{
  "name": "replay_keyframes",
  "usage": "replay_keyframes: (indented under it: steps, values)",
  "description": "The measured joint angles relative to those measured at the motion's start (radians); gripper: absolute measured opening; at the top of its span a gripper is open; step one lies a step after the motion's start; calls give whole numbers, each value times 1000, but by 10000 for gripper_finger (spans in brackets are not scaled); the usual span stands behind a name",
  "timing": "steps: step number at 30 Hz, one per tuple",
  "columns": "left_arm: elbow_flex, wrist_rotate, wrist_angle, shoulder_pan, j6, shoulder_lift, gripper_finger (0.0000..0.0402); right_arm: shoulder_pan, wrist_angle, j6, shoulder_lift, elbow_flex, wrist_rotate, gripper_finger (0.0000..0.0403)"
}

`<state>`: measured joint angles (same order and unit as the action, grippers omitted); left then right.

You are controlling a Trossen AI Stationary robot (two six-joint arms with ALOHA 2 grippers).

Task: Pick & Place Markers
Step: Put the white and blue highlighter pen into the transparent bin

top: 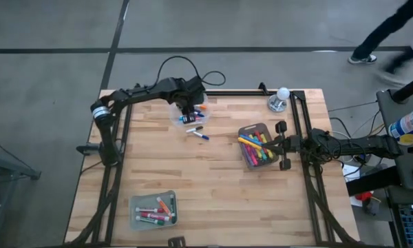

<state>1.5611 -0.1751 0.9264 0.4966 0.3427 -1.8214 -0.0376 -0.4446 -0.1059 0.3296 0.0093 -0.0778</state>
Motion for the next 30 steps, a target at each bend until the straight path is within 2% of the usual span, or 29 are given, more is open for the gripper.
replay_keyframes:
  steps: [4,10,15,23,30]
  values:
    - [-7,23,1,-59,18,19,122,0,0,-1,0,0,0,8]
    - [-30,142,6,-133,37,23,122,0,0,0,0,0,0,8]
    - [-52,150,-33,-187,38,23,122,0,0,0,0,0,0,8]
    - [-196,149,-227,-248,76,23,122,0,0,1,0,0,0,8]
    - [-322,148,-412,-253,92,23,122,0,0,-2,0,0,0,8]
